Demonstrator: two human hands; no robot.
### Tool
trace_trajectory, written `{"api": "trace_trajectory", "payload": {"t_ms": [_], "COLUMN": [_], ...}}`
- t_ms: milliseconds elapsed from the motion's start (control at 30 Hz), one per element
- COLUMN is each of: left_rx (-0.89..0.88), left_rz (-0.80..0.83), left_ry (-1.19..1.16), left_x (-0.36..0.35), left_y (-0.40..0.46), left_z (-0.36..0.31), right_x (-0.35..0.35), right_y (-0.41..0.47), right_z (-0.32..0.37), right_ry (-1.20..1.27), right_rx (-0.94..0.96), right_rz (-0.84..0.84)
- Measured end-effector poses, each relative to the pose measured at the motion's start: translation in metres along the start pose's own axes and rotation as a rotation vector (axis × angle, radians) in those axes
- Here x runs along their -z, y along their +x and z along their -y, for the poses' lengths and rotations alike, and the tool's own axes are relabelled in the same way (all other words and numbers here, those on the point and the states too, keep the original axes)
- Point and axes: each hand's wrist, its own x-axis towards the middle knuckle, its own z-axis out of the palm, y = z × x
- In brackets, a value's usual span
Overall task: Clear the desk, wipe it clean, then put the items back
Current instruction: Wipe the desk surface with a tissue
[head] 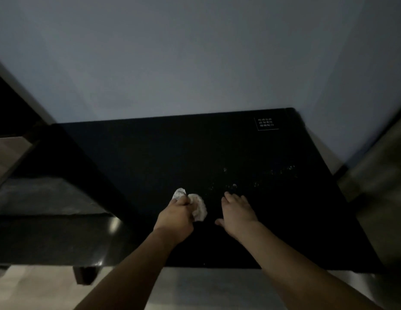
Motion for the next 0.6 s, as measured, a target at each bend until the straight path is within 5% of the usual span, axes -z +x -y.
{"api": "trace_trajectory", "payload": {"t_ms": [167,333,467,600], "left_rx": [-0.025,0.071,0.138,0.142], "left_rz": [-0.052,0.203,0.033,-0.07], "left_ry": [0.049,-0.046,-0.205,-0.252], "left_x": [-0.039,-0.017,0.059,0.11], "left_y": [-0.081,-0.094,-0.04,0.029], "left_z": [-0.011,0.002,0.01,0.01], "right_x": [-0.011,0.005,0.038,0.061], "right_y": [-0.005,-0.014,-0.005,0.019], "right_z": [0.007,0.009,0.001,-0.028], "right_ry": [0.018,-0.003,0.235,0.352], "right_rx": [-0.06,-0.071,-0.161,-0.182], "right_rz": [-0.101,0.0,0.047,-0.257]}}
